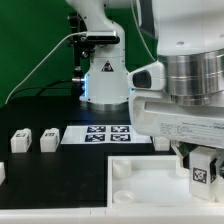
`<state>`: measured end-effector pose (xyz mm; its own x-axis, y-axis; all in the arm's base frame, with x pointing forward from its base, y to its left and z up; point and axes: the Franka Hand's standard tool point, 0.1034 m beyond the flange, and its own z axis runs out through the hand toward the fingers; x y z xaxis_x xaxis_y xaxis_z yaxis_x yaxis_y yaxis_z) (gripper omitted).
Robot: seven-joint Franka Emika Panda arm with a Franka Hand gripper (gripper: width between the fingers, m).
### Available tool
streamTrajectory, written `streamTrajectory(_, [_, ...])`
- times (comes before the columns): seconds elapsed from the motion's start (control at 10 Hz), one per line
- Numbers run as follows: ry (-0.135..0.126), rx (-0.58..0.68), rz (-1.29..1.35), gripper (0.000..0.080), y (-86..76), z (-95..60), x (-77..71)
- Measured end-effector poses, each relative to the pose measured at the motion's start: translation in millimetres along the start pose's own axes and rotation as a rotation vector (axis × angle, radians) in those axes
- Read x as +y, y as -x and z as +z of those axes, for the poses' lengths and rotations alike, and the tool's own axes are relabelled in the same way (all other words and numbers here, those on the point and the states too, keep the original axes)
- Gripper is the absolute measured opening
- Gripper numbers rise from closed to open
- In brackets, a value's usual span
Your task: Assemble one leg
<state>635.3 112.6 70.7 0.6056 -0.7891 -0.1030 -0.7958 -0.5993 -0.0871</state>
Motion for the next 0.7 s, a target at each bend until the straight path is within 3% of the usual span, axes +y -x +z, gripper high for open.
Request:
streamTrajectory(0.2, [-0.022, 0.013, 0.368, 0.0294, -0.5, 0.6, 1.6])
streamTrajectory(0.4, [-0.059, 0.015, 0.704, 0.0294, 1.0, 0.5, 3.6])
streamTrajectory(0.5, [-0.063, 0.002, 0.822, 0.0294, 1.0, 0.6, 4.0])
streamTrajectory(0.6, [-0.063, 0.005, 0.801, 0.0294, 1.1, 0.6, 4.0])
streamTrajectory(0.7, [-0.061, 0.007, 0.739, 0.0392, 1.3, 1.2, 4.2])
